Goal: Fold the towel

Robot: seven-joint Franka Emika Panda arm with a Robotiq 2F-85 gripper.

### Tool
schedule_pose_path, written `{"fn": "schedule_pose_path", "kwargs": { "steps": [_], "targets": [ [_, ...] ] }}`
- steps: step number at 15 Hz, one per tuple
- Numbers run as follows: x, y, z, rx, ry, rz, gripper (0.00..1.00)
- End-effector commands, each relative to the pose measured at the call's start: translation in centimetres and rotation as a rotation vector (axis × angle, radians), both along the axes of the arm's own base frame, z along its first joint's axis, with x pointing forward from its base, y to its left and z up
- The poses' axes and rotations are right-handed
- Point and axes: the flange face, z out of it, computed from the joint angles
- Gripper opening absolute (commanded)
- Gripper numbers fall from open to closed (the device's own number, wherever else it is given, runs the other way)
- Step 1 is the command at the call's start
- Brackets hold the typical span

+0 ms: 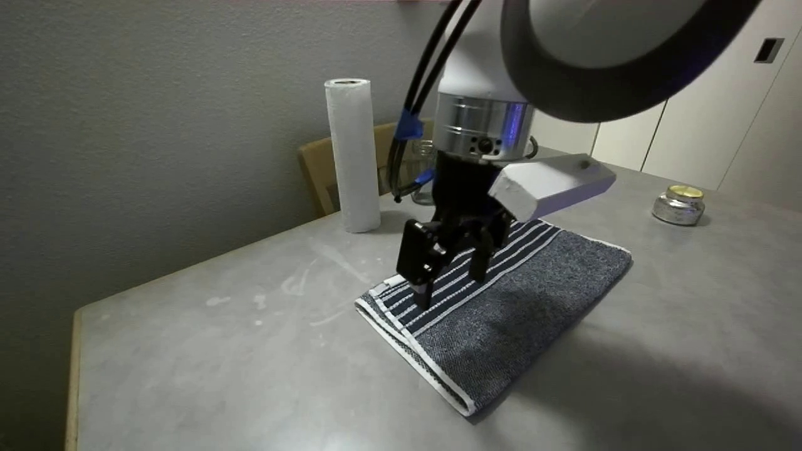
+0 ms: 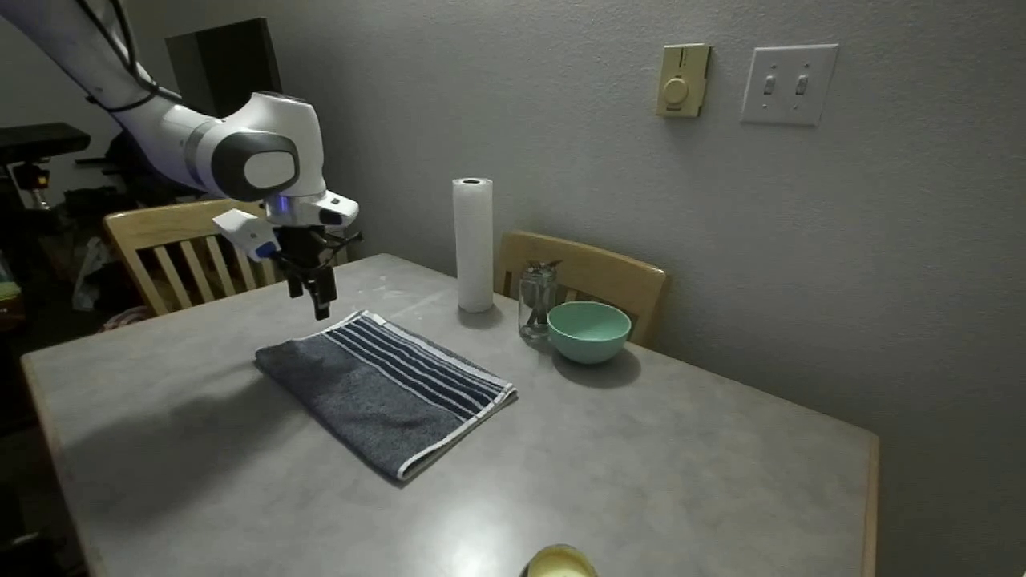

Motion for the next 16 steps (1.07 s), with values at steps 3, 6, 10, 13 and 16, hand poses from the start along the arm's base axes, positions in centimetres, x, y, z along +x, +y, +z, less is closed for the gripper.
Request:
{"fn": "schedule_pose_path", "kwargs": {
  "steps": [3, 6, 10, 13, 16],
  "targets": [
    [2.2, 1.6, -2.0, 0.006, -0.006, 0.021, 1.00],
    [3.3, 2.2, -3.3, 0.011, -0.008, 0.030, 1.00],
    [3.7, 3.1, -4.0, -0.050, 0.023, 0.023, 1.00],
    [3.7, 5.3, -5.1, -0.141, 0.105, 0.057, 1.00],
    [3.8, 8.1, -5.2, -0.232, 0.162, 0.115, 1.00]
  ]
}}
